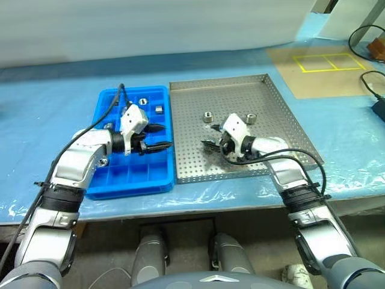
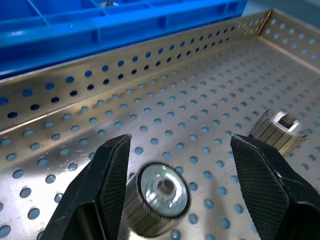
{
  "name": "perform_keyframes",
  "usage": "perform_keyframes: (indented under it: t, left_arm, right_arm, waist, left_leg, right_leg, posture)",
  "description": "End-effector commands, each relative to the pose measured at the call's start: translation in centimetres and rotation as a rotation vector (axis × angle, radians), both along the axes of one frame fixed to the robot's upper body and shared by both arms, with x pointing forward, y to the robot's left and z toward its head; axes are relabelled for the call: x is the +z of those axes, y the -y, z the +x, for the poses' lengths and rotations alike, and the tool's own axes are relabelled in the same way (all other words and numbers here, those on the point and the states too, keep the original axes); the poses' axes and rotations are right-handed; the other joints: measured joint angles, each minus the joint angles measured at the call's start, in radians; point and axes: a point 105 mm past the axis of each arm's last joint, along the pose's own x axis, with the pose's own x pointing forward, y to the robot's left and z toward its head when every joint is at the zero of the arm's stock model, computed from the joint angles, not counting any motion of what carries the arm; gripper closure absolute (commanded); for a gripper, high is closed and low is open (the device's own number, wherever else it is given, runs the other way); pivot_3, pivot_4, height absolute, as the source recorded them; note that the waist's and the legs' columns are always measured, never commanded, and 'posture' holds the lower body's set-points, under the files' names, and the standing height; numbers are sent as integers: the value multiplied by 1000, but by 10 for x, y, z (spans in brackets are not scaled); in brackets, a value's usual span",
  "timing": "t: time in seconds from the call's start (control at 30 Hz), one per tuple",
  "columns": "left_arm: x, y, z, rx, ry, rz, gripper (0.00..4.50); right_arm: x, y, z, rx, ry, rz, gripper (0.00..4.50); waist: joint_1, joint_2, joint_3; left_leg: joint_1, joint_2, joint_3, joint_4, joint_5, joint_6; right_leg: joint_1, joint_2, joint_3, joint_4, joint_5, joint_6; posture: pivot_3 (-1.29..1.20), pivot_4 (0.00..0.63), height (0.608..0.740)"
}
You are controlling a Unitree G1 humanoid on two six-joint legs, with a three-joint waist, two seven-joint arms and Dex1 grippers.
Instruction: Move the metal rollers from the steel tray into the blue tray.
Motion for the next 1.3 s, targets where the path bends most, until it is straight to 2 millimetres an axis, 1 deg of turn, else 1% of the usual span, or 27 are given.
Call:
perform_keyframes:
  t: [0.03, 0.07, 0.13, 0.23, 0.3, 0.33, 0.43, 0.5, 0.6, 0.7, 0.77, 0.93, 1.2, 1.23, 1.27, 1.3]
  left_arm:
    - [9, 17, 2, -121, 57, 38, 1171]
    - [10, 21, 4, -142, 62, 43, 1171]
    - [9, 31, 16, -172, 65, 62, 1171]
    - [1, 51, 28, -215, 51, 77, 1171]
    - [-5, 68, 29, -267, 38, 83, 1171]
    - [-11, 76, 25, -311, 28, 99, 1171]
    - [-30, 88, 18, -413, 20, 193, 1171]
    - [-35, 92, 19, -444, 21, 229, 1171]
    - [-37, 96, 24, -456, 40, 278, 1171]
    - [-40, 102, 36, -389, 76, 320, 1171]
    - [-42, 105, 41, -368, 115, 341, 1171]
    - [-28, 112, 41, -380, 91, 260, 1171]
    - [-23, 109, 33, -455, 66, 231, 1171]
    - [-21, 109, 31, -471, 63, 217, 1171]
    - [-15, 109, 27, -505, 41, 173, 1171]
    - [-10, 110, 26, -512, 55, 148, 1171]
  right_arm:
    - [43, 2, -18, 69, 74, 39, 1238]
    - [51, 1, -24, 86, 69, 61, 1238]
    - [62, 3, -37, 106, 69, 57, 1238]
    - [69, 10, -41, 77, 73, 51, 1238]
    - [68, 18, -38, 21, 77, 37, 1238]
    - [67, 22, -38, -2, 77, 33, 1238]
    - [66, 27, -42, -35, 71, 45, 1238]
    - [65, 27, -47, -45, 69, 47, 1238]
    - [61, 28, -55, -68, 62, 46, 1238]
    - [56, 35, -56, -115, 58, 36, 1238]
    - [54, 38, -56, -135, 59, 33, 1238]
    - [52, 41, -56, -156, 61, 29, 1238]
    - [48, 40, -55, -155, 59, 21, 1238]
    - [47, 40, -55, -153, 59, 19, 1238]
    - [46, 39, -54, -151, 57, 15, 1238]
    - [44, 39, -53, -148, 55, 10, 1238]
  waist:
    - [5, 0, 0]
    - [6, 0, 0]
    - [10, 0, 0]
    - [8, 0, 0]
    - [6, 0, 0]
    - [5, 0, 0]
    - [-1, 0, 0]
    - [-16, 0, 0]
    - [-22, 0, 0]
    - [-26, 0, 0]
    - [-27, 0, 0]
    - [-41, 0, 0]
    - [-48, 0, 0]
    - [-48, 0, 0]
    - [-48, 0, 0]
    - [-48, 0, 0]
  left_leg:
    - [0, 0, 0, 0, 0, 0]
    - [1, 0, 0, 0, 0, 0]
    - [1, 1, 0, 0, 0, 0]
    - [2, 1, 0, 0, 0, 0]
    - [2, 0, 1, 0, 0, 0]
    - [2, 0, 1, 0, 0, 0]
    - [2, 1, 1, 0, 0, 1]
    - [1, 1, 1, -1, 0, 1]
    - [1, 1, 1, -1, 0, 1]
    - [2, 1, 1, 0, 0, 1]
    - [2, 1, 1, 1, 0, 1]
    - [2, 1, 1, 1, 0, 1]
    - [1, 1, 1, 1, -1, 2]
    - [1, 1, 1, 1, -1, 2]
    - [1, 1, 1, 1, -1, 2]
    - [1, 1, 1, 1, -1, 2]
  right_leg:
    - [0, 0, 0, 0, 0, 0]
    - [0, 0, 0, 0, 0, 0]
    - [0, 0, 0, 0, 0, 0]
    - [1, 1, 0, 0, 0, 0]
    - [2, 1, 1, 0, 0, 0]
    - [2, 1, 2, -1, 0, 0]
    - [1, 1, 2, -1, 0, 0]
    - [0, 1, 1, -1, 0, 0]
    - [0, 1, 1, -1, 0, 0]
    - [1, 1, 2, -1, 0, 0]
    - [2, 1, 2, -1, 0, 0]
    - [1, 1, 1, -1, 0, 0]
    - [1, 1, 1, -1, 0, 0]
    - [1, 1, 1, -1, 0, 0]
    - [1, 1, 1, -1, 0, 0]
    - [1, 1, 1, -1, 0, 0]
  posture:
    - [-211, 150, 740]
    - [-216, 150, 740]
    - [-242, 150, 740]
    - [-293, 150, 740]
    - [-323, 150, 740]
    - [-330, 150, 740]
    - [-359, 150, 740]
    - [-386, 150, 740]
    - [-418, 150, 740]
    - [-435, 150, 740]
    - [-449, 150, 740]
    - [-458, 150, 740]
    - [-446, 150, 740]
    - [-443, 150, 740]
    - [-441, 150, 740]
    - [-437, 150, 740]
